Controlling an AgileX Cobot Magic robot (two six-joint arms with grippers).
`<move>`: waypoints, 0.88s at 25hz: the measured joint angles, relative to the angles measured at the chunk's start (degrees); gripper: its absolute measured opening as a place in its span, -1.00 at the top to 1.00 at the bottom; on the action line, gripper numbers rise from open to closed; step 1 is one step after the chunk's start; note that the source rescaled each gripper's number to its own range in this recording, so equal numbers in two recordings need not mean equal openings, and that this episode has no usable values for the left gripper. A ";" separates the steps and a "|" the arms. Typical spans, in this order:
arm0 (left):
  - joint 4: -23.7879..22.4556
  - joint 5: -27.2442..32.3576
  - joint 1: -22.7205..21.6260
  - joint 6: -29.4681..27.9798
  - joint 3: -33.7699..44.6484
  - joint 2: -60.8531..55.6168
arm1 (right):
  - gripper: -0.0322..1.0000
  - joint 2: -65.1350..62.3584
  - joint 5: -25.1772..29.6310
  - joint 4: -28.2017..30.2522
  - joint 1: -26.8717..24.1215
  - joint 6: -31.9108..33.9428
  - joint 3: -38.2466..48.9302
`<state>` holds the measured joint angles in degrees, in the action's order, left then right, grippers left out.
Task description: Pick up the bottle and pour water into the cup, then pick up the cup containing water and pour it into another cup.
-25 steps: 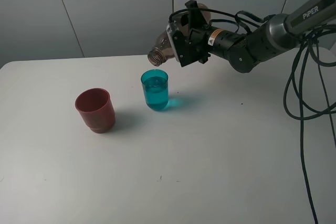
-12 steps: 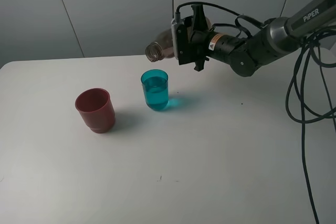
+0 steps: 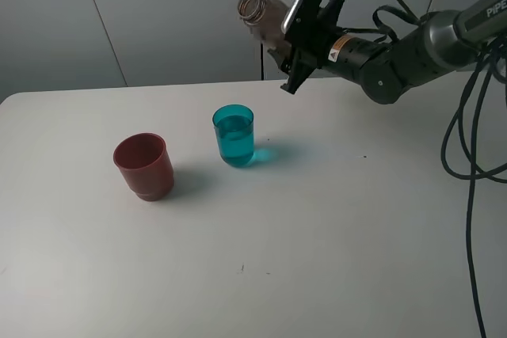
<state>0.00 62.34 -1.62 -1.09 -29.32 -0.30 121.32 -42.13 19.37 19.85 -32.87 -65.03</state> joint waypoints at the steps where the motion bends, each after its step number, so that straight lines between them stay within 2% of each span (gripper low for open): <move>1: 0.00 0.00 0.00 0.00 0.00 0.00 | 0.92 -0.05 -0.11 0.28 -0.67 3.81 0.24; 7: 0.00 0.00 0.00 0.00 0.00 0.00 | 0.92 -0.05 0.70 1.25 -3.41 28.07 0.26; 12: 0.00 0.00 0.00 0.00 0.00 0.00 | 0.92 -0.05 1.27 3.35 -5.71 41.13 0.26; 14: 0.00 0.00 0.00 0.00 0.00 0.00 | 0.92 0.21 1.17 3.88 -6.93 44.74 0.26; 17: 0.00 0.00 0.00 0.00 0.00 0.00 | 0.92 1.97 0.90 3.97 -8.54 46.74 0.26; 22: 0.00 0.00 0.00 0.00 0.00 0.00 | 0.92 4.64 0.92 3.64 -8.95 46.07 0.37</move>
<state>0.00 62.34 -1.62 -1.09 -29.32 -0.30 125.96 -41.21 23.01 10.91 13.20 -64.67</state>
